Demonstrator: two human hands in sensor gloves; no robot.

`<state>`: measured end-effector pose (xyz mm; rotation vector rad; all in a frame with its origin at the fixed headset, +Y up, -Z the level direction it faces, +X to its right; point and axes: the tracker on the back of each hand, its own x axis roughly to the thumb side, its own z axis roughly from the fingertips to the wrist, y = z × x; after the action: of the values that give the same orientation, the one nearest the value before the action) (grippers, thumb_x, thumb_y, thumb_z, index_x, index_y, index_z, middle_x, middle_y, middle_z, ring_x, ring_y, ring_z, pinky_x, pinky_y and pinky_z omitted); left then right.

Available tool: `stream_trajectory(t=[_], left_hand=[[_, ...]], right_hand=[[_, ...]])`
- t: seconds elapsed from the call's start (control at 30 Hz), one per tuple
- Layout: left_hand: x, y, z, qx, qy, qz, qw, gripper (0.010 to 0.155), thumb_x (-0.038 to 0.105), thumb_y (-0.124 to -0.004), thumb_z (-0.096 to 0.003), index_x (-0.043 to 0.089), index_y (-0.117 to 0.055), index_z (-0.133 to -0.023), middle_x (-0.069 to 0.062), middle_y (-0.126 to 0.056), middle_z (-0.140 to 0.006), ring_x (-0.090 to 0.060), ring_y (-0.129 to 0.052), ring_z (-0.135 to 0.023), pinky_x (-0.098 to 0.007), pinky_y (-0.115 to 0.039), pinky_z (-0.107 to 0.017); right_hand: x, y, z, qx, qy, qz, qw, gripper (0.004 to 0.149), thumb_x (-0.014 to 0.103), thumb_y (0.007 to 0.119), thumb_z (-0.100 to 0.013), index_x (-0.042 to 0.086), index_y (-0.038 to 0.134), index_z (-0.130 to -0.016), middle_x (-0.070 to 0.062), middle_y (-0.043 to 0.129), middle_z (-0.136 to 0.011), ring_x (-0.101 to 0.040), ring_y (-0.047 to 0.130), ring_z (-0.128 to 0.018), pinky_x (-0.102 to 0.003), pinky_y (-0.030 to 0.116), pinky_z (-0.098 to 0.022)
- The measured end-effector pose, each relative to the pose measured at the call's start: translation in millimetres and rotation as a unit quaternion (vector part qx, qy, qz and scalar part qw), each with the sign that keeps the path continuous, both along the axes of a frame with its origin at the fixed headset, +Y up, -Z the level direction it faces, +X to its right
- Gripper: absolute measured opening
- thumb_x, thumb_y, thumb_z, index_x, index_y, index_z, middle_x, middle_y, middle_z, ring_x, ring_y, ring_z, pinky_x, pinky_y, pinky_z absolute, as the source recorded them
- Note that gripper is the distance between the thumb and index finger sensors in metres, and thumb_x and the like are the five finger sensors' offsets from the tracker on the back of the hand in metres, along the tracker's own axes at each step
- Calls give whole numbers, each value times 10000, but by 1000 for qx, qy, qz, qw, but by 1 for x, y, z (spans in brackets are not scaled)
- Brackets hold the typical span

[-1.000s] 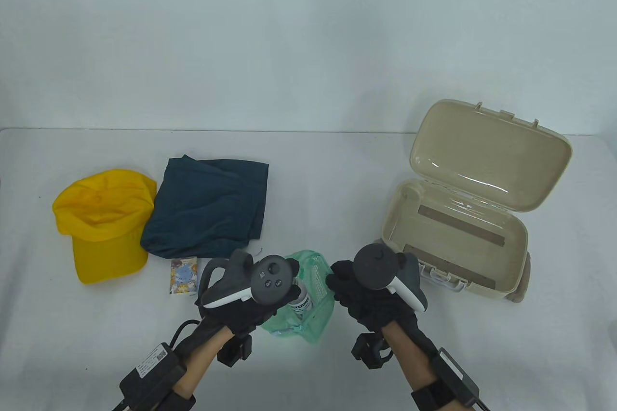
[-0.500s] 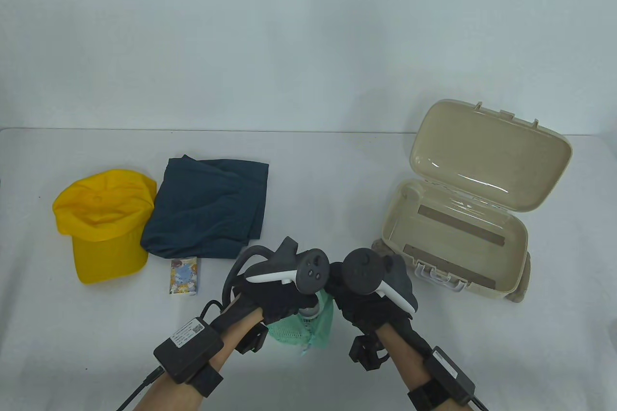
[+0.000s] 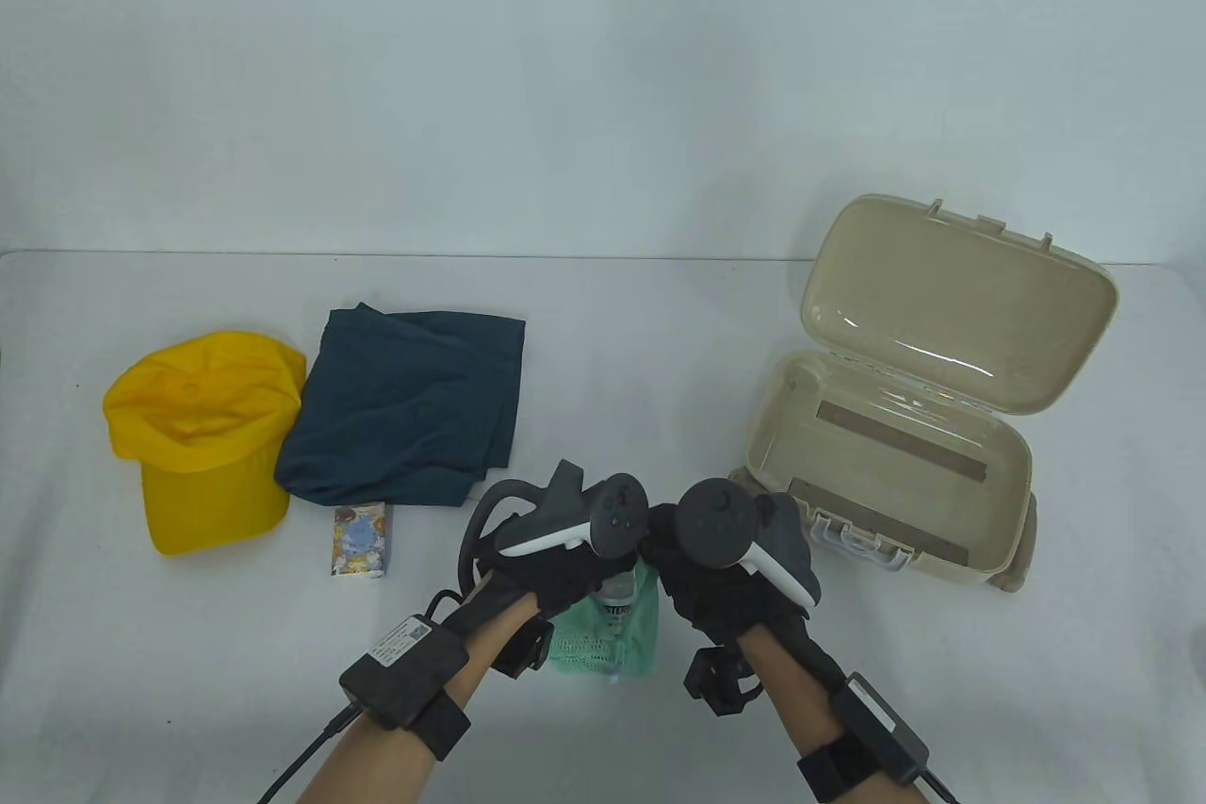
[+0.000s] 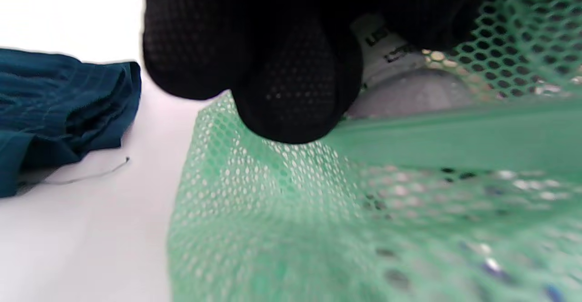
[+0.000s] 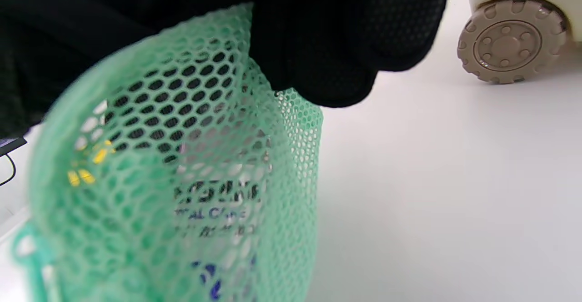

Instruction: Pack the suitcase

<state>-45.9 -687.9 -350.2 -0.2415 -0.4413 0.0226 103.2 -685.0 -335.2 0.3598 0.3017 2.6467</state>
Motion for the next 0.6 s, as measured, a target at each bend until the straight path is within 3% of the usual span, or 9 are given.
stream_trajectory(t=[0.17, 0.37, 0.5, 0.6], left_hand=[[1, -6, 5, 71, 22, 25, 997, 447, 429, -787, -478, 281, -834, -897, 52, -1013, -701, -54, -1065, -379, -246, -919, -348], [-16, 12, 3, 27, 23, 87, 996, 438, 413, -786, -487, 270, -841, -898, 39, -1007, -720, -77, -1069, -401, -263, -917, -357], [-42, 30, 3, 3, 32, 129, 991, 465, 428, -783, -490, 274, -819, -927, 26, -992, -752, -98, -1066, -430, -278, -911, -371], [-73, 41, 1, 13, 70, 133, 989, 490, 435, -778, -495, 272, -793, -957, 9, -971, -797, -118, -1060, -465, -290, -906, -384]], right_hand=[[4, -1, -3, -5, -9, -10, 1000, 427, 344, 689, -545, 140, 728, -918, -34, 937, -747, -207, 1001, -608, -357, 868, -466], [7, 1, -3, -4, -11, -15, 1000, 427, 347, 690, -545, 138, 732, -915, -34, 941, -741, -203, 1005, -599, -354, 871, -461], [9, 3, -3, -9, -13, -30, 999, 429, 358, 692, -548, 132, 737, -910, -30, 947, -727, -195, 1009, -584, -349, 874, -452], [12, 6, -3, -20, -13, -60, 998, 429, 360, 693, -549, 128, 741, -907, -30, 951, -717, -191, 1012, -572, -345, 877, -445]])
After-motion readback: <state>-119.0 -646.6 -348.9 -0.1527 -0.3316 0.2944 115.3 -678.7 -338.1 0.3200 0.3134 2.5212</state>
